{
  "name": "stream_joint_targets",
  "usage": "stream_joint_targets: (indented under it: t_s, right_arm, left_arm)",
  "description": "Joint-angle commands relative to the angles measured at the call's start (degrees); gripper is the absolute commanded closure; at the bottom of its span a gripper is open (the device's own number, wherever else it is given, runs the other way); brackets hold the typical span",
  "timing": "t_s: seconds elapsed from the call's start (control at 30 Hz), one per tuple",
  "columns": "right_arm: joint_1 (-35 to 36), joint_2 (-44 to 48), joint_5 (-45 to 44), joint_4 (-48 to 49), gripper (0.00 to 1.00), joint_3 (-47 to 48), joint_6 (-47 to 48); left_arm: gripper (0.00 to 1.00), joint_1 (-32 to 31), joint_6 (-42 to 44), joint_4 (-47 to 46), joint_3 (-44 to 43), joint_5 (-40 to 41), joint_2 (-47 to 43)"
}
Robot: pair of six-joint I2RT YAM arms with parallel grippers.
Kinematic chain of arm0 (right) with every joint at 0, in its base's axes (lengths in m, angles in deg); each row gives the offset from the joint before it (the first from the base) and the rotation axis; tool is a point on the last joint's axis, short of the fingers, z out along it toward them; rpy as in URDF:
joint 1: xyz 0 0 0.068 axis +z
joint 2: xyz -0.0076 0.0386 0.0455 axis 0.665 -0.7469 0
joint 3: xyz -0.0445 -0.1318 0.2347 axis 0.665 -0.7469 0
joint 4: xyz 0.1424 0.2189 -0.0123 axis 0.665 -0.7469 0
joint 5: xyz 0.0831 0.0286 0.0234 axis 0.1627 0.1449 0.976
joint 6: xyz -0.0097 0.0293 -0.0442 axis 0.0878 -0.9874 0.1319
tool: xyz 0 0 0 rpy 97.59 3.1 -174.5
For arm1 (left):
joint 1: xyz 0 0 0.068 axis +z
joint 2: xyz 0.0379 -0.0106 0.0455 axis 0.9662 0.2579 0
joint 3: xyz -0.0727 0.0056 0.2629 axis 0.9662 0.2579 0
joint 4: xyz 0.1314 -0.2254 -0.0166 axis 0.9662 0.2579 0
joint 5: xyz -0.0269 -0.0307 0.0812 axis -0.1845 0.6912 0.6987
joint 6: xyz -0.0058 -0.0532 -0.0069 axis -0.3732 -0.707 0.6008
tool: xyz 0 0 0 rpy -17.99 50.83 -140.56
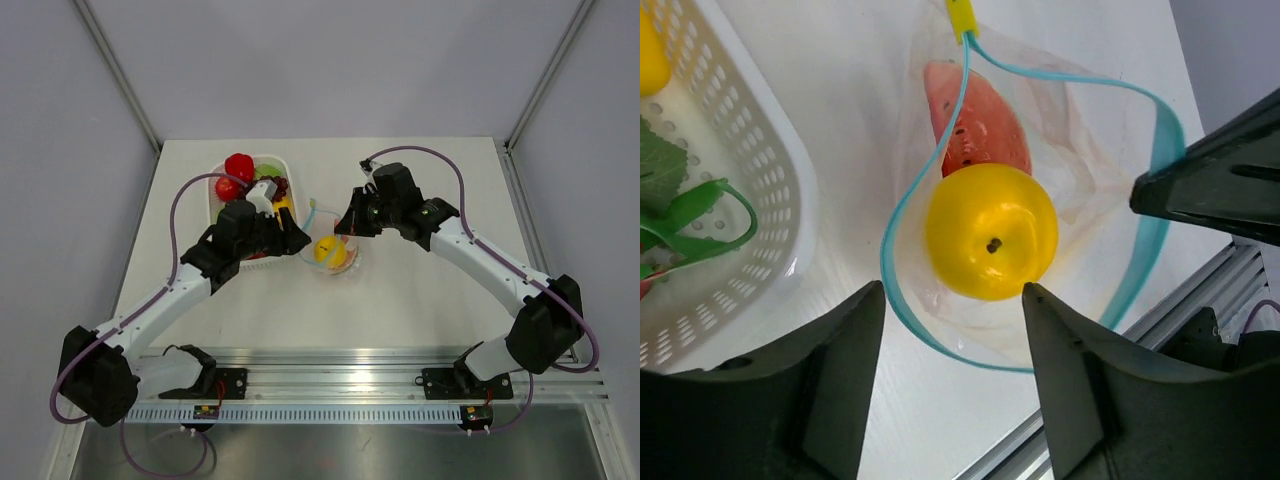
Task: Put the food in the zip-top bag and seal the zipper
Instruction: Adjust the zipper food storage bag at the center of the board.
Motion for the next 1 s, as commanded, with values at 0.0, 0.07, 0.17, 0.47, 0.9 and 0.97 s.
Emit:
stream_joint_targets:
  t_s: [0.0,0.07,0.17,0.47,0.9,0.97]
  right_arm:
    - [0.51,0.16,-0.64,1.35,1.0,0.68,0.92]
    - [0.51,0.16,-0.46,1.44,1.0,0.77,0.83]
    - [0.51,0.33,-0.37,1.44,1.0,0.77,0.74]
    - [0.51,1.39,-4.39,-0.49,1.0,0.68,0.92]
    - [-1.6,-2.13,-22.26,-14.04,1.0,14.66,4.35]
    - [-1.6,-1.08,-21.64,-12.11,1.0,11.94,4.17]
  left_arm:
    - [0.42,0.09,-0.49,-3.92,-0.93,5.1,-0.05]
    - [0.41,0.09,-0.13,-2.75,-1.9,5.46,1.8]
    - [0.24,0.09,-0.31,-2.92,-2.43,4.06,5.06]
    - [0.89,0.09,-2.77,-3.81,-3.57,0.71,8.59]
    - [1.0,-3.86,-3.21,-0.02,-18.96,-8.25,13.41]
    - [1.0,-3.95,-3.65,-1.6,-18.44,-8.25,14.29]
